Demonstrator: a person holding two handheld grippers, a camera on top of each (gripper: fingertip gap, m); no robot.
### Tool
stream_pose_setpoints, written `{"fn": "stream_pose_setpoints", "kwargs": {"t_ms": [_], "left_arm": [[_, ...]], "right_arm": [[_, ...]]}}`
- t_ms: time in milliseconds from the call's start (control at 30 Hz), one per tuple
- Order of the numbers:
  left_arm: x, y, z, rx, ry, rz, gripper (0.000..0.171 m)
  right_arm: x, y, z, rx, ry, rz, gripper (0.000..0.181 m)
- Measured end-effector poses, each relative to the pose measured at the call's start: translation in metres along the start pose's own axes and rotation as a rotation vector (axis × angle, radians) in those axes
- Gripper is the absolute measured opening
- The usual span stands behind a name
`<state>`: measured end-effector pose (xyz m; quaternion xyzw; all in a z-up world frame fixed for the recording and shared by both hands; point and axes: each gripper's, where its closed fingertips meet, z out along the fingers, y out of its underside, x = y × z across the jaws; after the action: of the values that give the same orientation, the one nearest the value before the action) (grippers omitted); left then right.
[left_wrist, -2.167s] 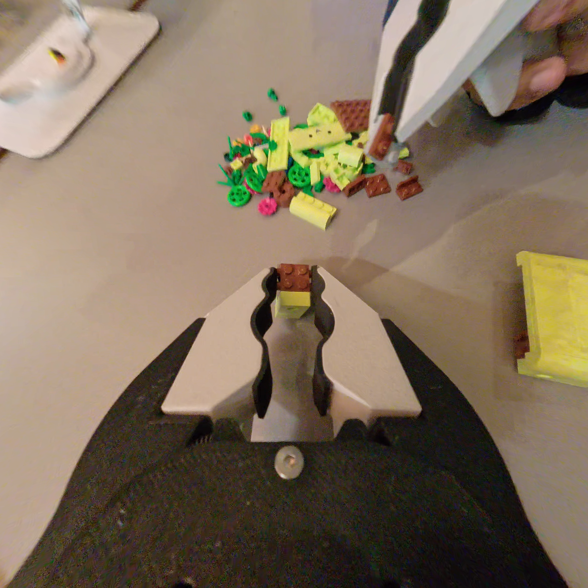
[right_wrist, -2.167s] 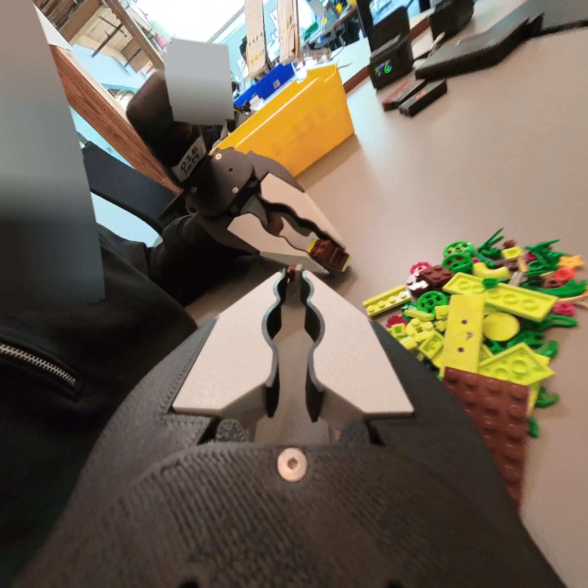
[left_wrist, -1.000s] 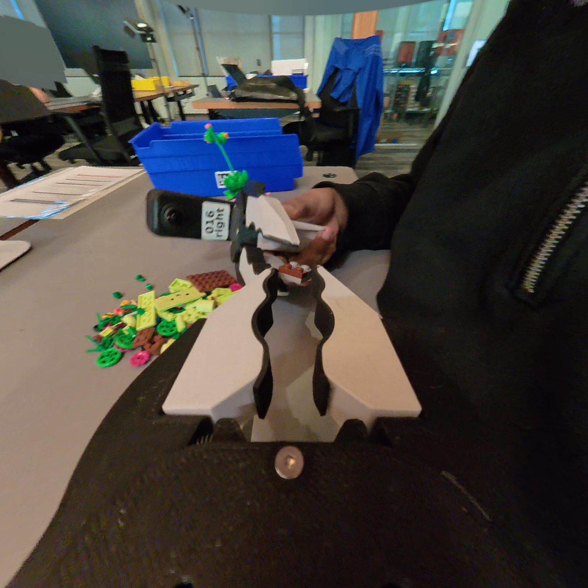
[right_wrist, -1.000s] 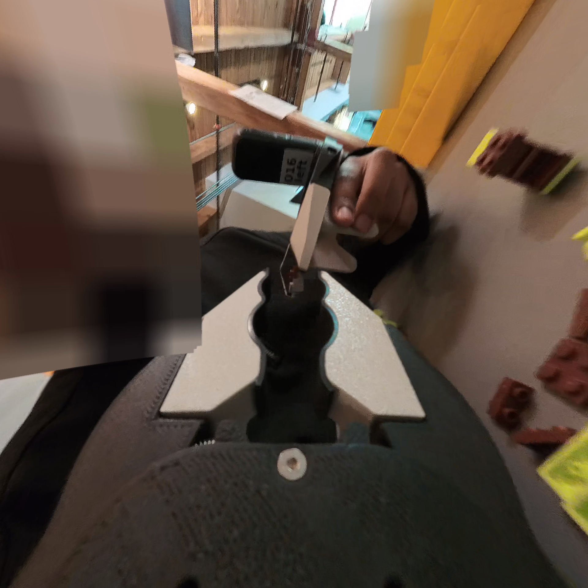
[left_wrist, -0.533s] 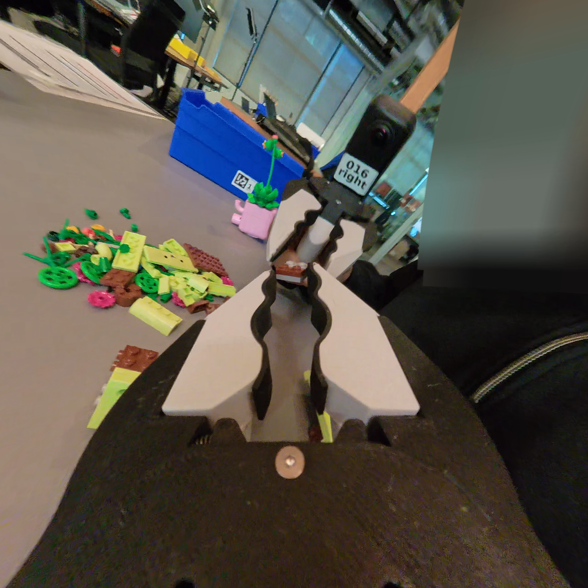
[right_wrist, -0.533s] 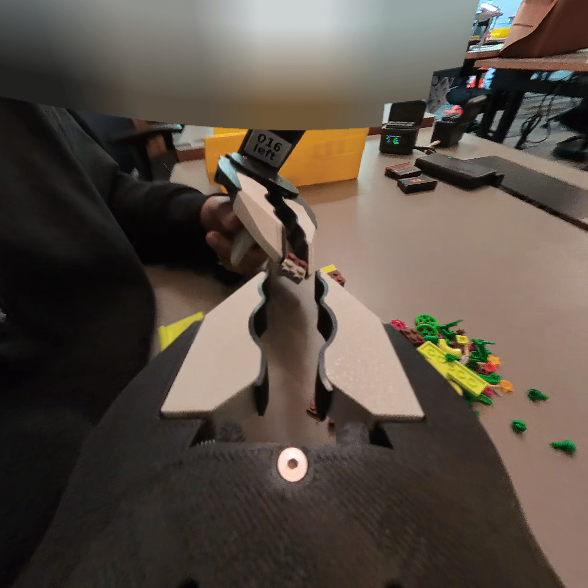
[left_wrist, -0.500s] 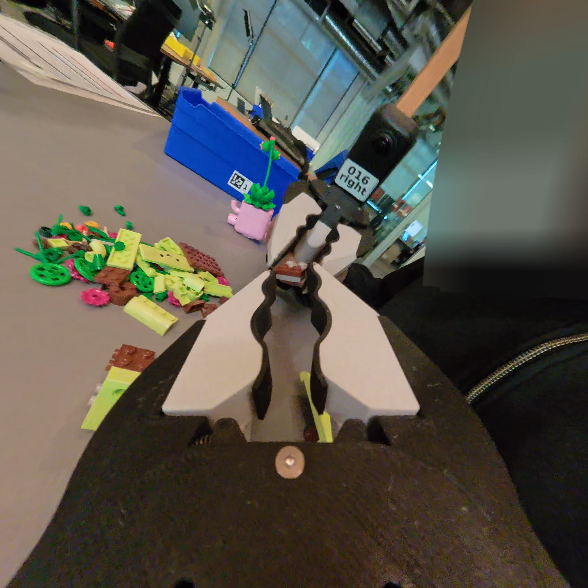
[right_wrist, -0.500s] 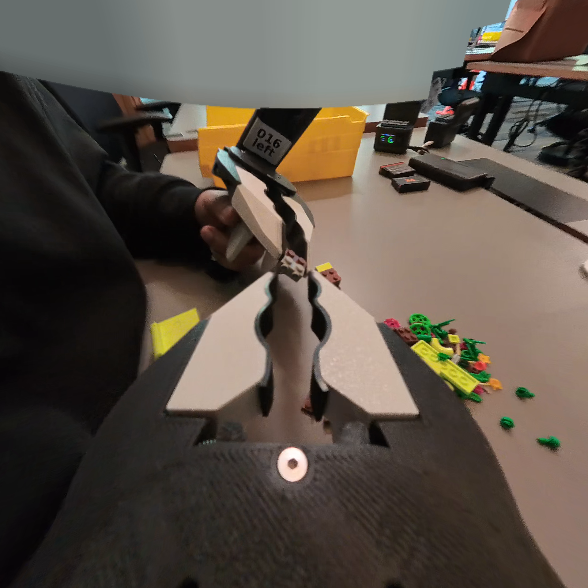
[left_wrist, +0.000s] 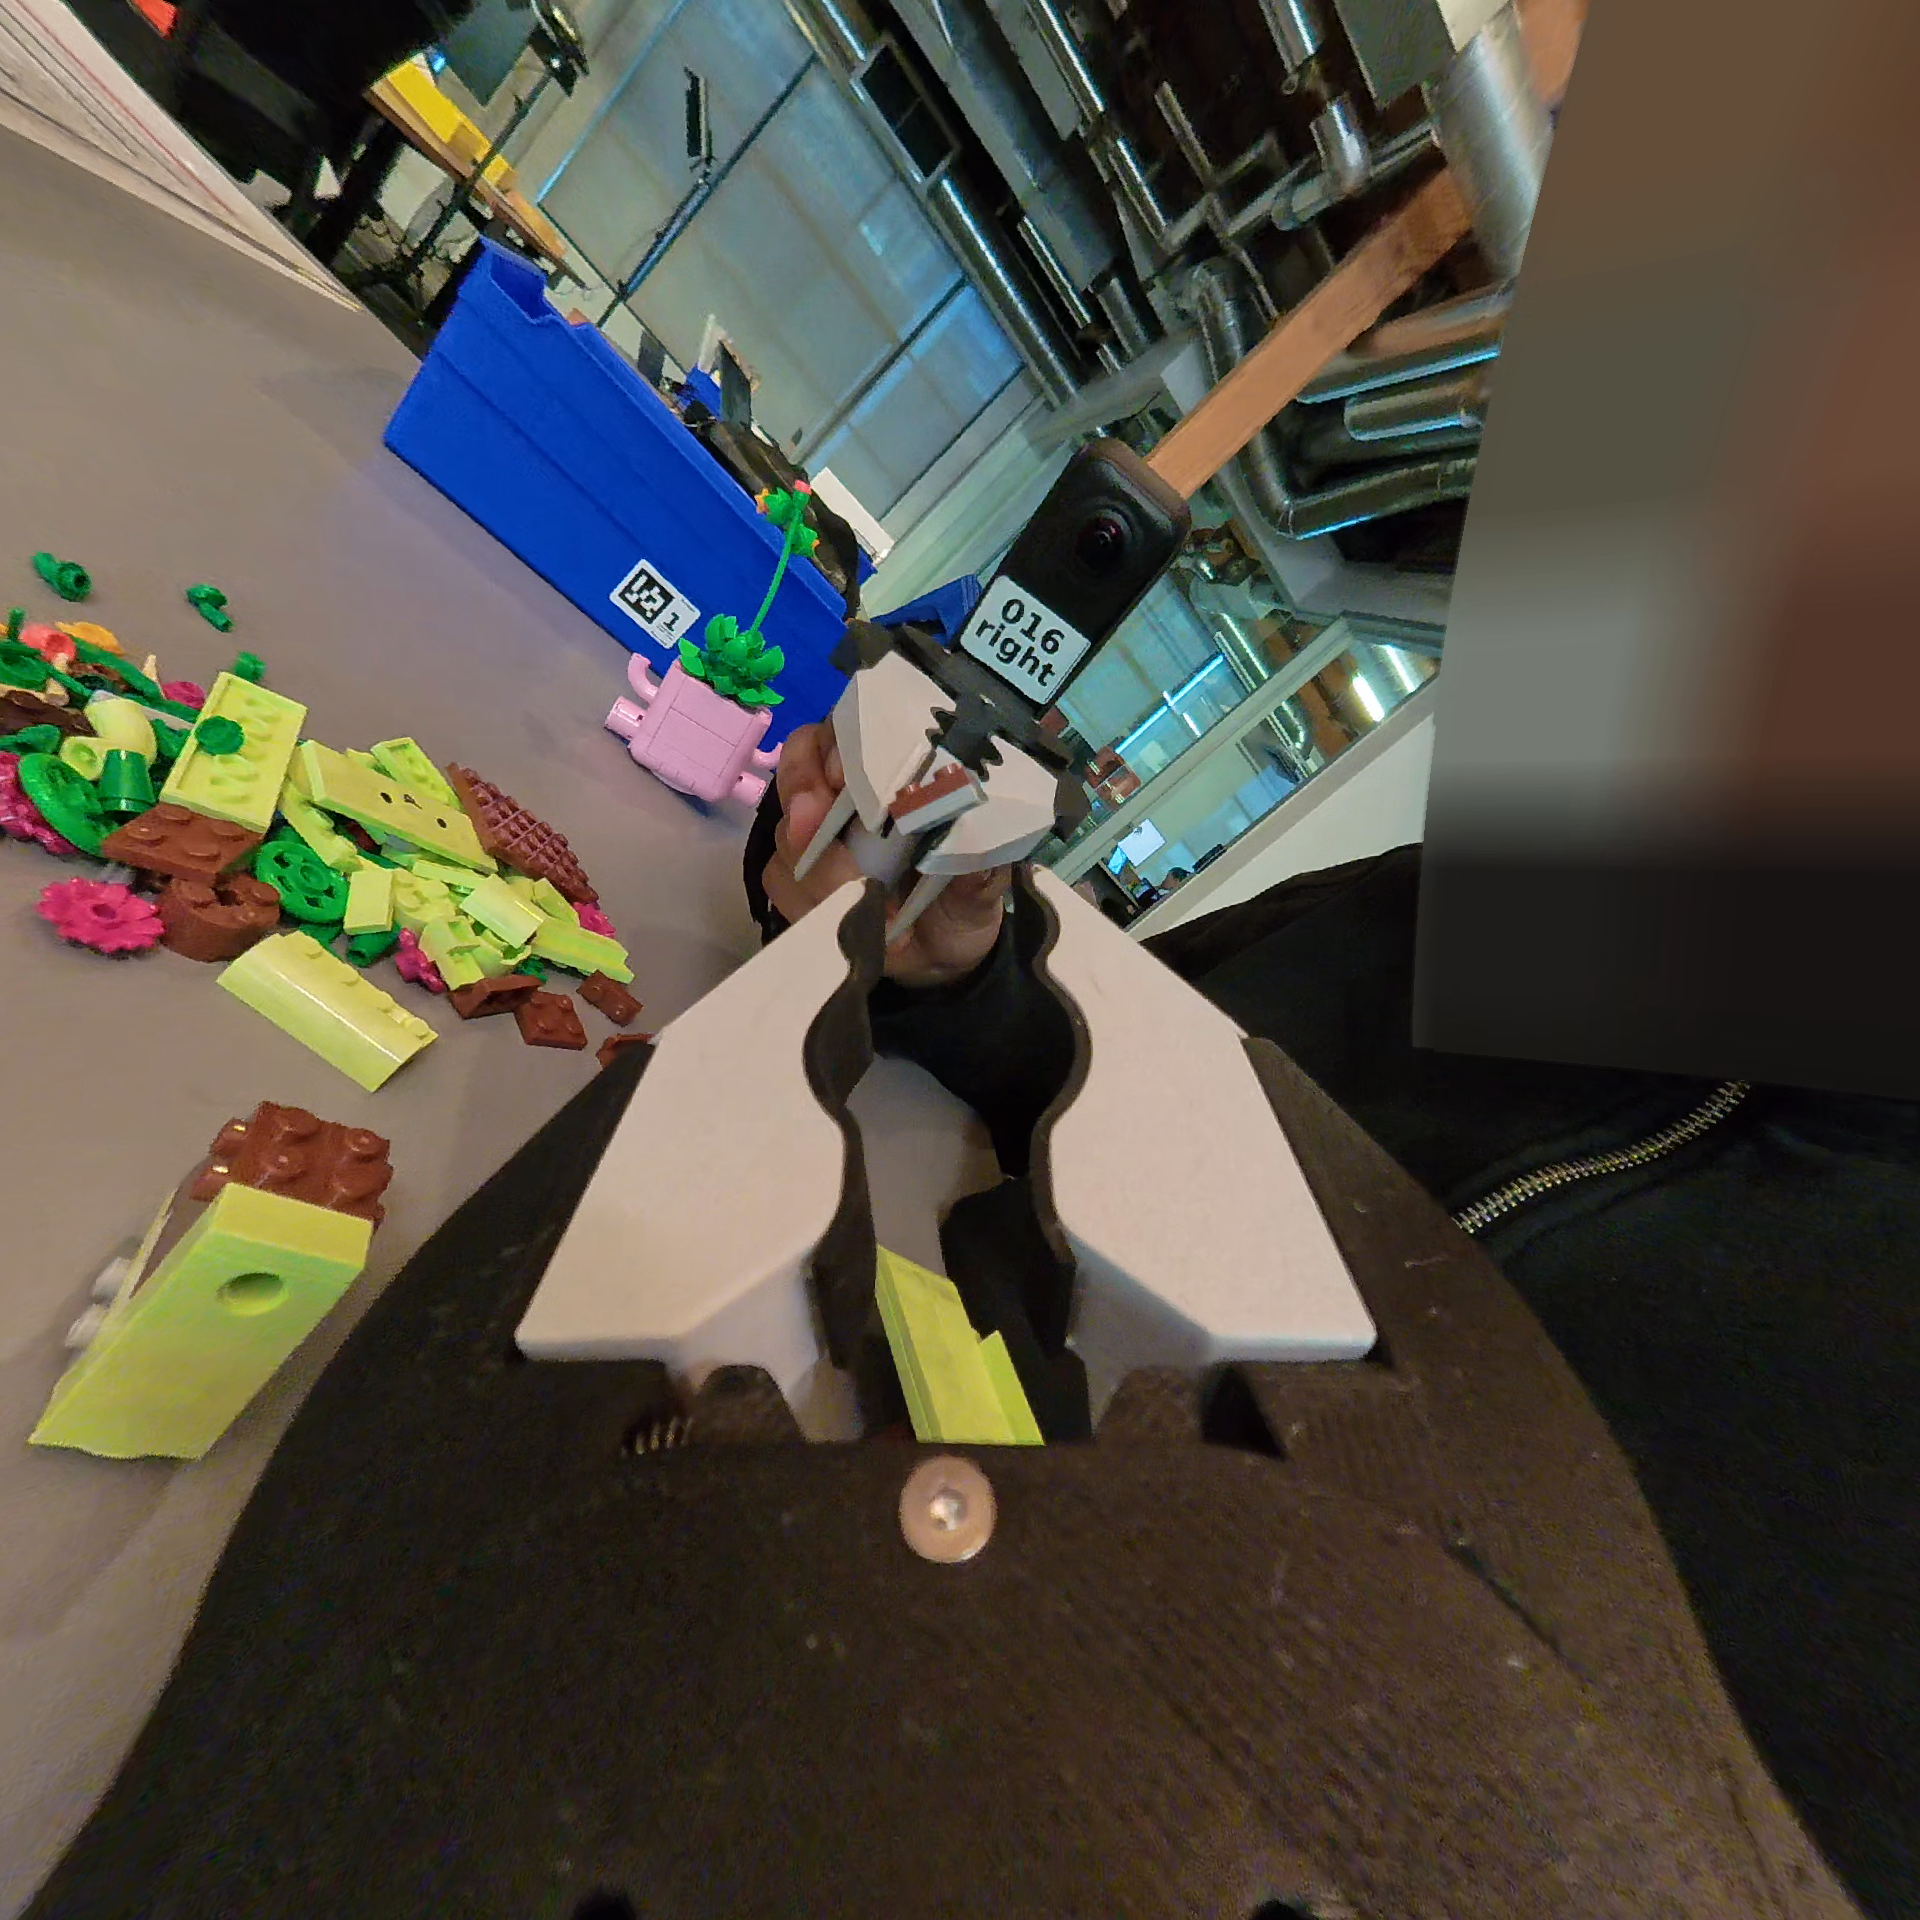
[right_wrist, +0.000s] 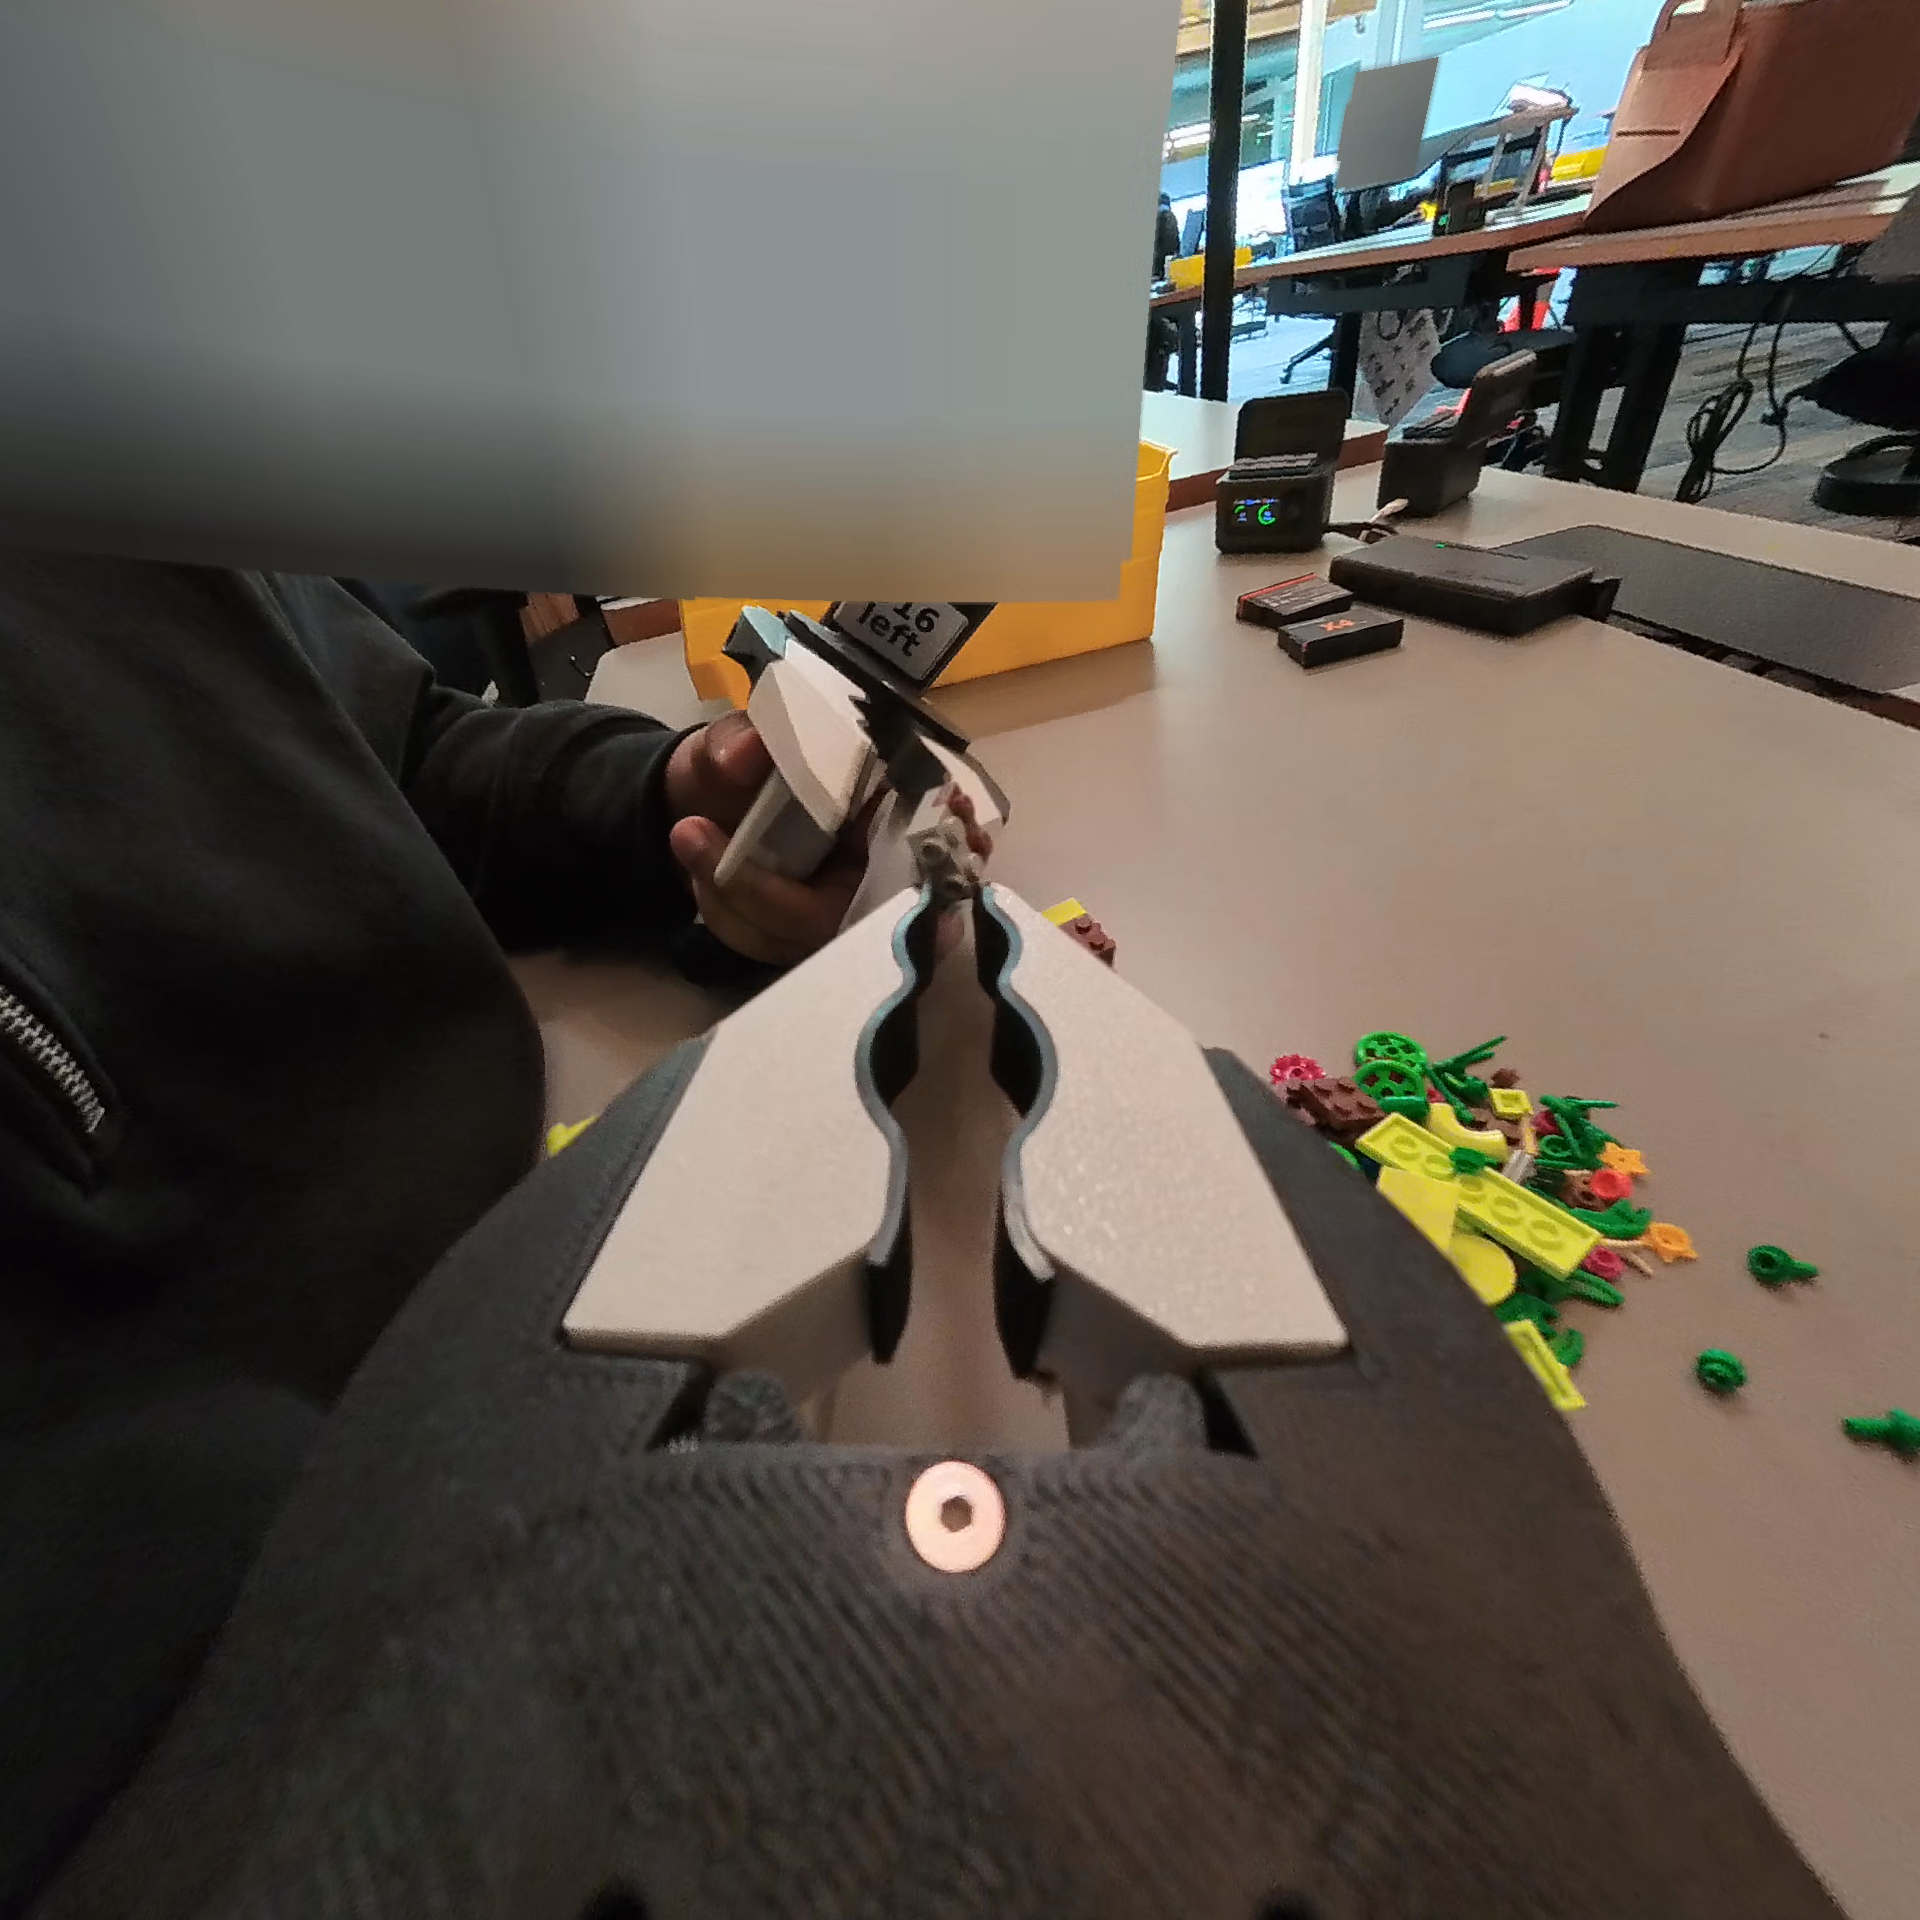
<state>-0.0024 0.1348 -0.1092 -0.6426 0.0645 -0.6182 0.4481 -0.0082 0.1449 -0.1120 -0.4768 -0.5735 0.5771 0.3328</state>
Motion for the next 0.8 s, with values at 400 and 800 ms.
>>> {"fn": "stream_pose_setpoints", "kwargs": {"t_ms": [400,800], "left_arm": [[-0.008,-0.008,0.003,0.127,-0.007,-0.136,0.006],[-0.014,-0.013,-0.001,0.169,-0.078,-0.093,0.02]], "right_arm": [[0.009,0.006,0.006,-0.102,0.242,-0.345,0.004],[0.017,0.014,0.011,-0.205,0.38,-0.494,0.0]]}}
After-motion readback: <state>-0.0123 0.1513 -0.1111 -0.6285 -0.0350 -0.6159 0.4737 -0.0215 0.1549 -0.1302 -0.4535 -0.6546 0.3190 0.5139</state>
